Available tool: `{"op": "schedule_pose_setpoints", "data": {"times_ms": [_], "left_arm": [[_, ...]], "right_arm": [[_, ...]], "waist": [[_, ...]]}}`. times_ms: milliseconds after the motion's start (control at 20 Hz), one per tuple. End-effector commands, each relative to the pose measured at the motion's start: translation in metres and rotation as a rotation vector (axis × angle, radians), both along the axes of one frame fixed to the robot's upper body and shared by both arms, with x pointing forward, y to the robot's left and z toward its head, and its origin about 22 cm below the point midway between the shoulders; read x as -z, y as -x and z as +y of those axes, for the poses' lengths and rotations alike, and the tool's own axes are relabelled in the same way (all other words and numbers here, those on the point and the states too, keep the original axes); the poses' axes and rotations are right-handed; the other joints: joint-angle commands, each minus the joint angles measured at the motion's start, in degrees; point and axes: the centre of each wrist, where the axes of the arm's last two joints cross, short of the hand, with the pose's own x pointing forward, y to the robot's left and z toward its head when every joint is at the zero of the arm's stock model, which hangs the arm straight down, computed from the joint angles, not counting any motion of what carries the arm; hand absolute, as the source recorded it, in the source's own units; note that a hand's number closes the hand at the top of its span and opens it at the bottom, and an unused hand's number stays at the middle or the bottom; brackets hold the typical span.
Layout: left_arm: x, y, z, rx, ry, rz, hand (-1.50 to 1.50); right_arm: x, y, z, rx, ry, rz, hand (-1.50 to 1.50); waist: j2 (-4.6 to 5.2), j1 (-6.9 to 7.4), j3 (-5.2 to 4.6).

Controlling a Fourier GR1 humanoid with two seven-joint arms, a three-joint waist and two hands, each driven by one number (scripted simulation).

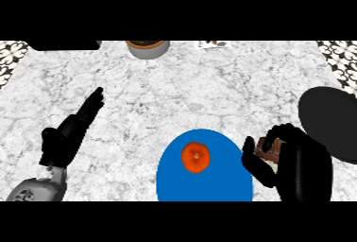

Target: Pick the cupcake from the plate and place it in the pan

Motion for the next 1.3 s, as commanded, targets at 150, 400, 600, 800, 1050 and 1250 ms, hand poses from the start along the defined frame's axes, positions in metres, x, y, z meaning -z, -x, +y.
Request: {"op": "schedule_pose_setpoints", "data": {"times_ms": [150,400,600,800,1050,1250], "left_arm": [[-0.014,-0.014,-0.001,-0.001,0.001,-0.020,0.00],[-0.004,-0.005,-0.011,0.002,0.029,0.003,0.00],[-0.004,-0.016,-0.006,-0.003,-0.005,-0.009,0.00],[-0.005,-0.018,-0.009,0.025,0.012,-0.003,0.00],[-0.003,-0.020,0.001,0.018,0.008,-0.001,0.00],[0.019,-0.006,0.005,0.024,0.018,0.006,0.00]], "right_arm": [[0.011,-0.019,-0.066,0.141,-0.197,-0.120,1.50],[0.037,-0.033,-0.132,0.195,-0.139,-0.133,1.50],[0.039,-0.059,-0.167,0.257,-0.076,-0.141,1.50],[0.064,-0.084,-0.193,0.274,-0.082,-0.152,1.50],[0.079,-0.102,-0.233,0.261,-0.093,-0.148,1.50],[0.080,-0.118,-0.255,0.277,-0.082,-0.136,1.50]], "waist": [[0.36,0.45,0.09],[0.30,0.81,0.08],[0.35,0.82,0.02],[0.37,1.25,0.02],[0.41,1.46,0.04],[0.48,1.85,0.04]]}}
